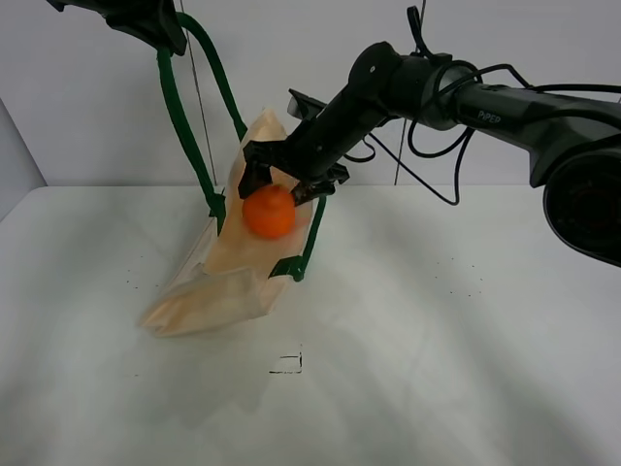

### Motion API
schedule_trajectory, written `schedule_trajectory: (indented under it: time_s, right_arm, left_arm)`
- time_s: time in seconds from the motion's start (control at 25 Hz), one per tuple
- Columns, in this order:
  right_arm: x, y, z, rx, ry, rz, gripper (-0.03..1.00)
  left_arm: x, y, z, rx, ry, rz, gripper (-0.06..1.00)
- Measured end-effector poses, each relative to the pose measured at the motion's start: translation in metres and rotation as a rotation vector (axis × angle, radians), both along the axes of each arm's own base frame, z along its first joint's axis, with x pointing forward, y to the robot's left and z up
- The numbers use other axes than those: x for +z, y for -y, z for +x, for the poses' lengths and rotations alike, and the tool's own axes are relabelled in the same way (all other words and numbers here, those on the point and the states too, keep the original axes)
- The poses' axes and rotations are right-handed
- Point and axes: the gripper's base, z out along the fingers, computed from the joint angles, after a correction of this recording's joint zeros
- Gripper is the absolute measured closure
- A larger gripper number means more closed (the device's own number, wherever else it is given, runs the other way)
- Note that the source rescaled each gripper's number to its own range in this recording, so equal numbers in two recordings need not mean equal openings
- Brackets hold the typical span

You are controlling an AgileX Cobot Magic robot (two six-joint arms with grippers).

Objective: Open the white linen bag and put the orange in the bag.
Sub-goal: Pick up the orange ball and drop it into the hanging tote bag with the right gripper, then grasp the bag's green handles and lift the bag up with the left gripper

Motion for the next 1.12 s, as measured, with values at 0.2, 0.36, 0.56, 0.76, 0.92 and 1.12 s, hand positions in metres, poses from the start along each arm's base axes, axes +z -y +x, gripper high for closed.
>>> schedule_trajectory:
  time_s: [0.2, 0.36, 0.56, 0.76, 0.92, 1.12]
  right_arm:
    - [-0.009, 0.013, -0.005, 0.027, -0.041, -0.172, -0.03]
    - [-0.016, 0.03, -0.006, 0.025, -0.065, -0.383, -0.03]
    - [-0.018, 0.043, -0.002, 0.007, -0.025, -0.525, -0.03]
    - [-0.018, 0.059, 0.006, -0.03, -0.032, -0.536, -0.03]
    - [-0.018, 0.104, 0.025, -0.122, -0.055, -0.538, -0.03]
    - [-0.018, 0.184, 0.046, -0.264, -0.085, -0.556, -0.03]
  left_arm:
    - [-0.001, 0.0, 0.0, 0.0, -0.002, 0.0, 0.94]
    - [-0.001, 0.0, 0.0, 0.0, -0.003, 0.0, 0.94]
    - [-0.001, 0.0, 0.0, 0.0, -0.005, 0.001, 0.94]
    - [-0.001, 0.0, 0.0, 0.0, -0.005, 0.001, 0.94]
    - [-0.001, 0.0, 0.0, 0.0, -0.005, 0.001, 0.94]
    - [-0.001, 0.0, 0.0, 0.0, -0.005, 0.001, 0.94]
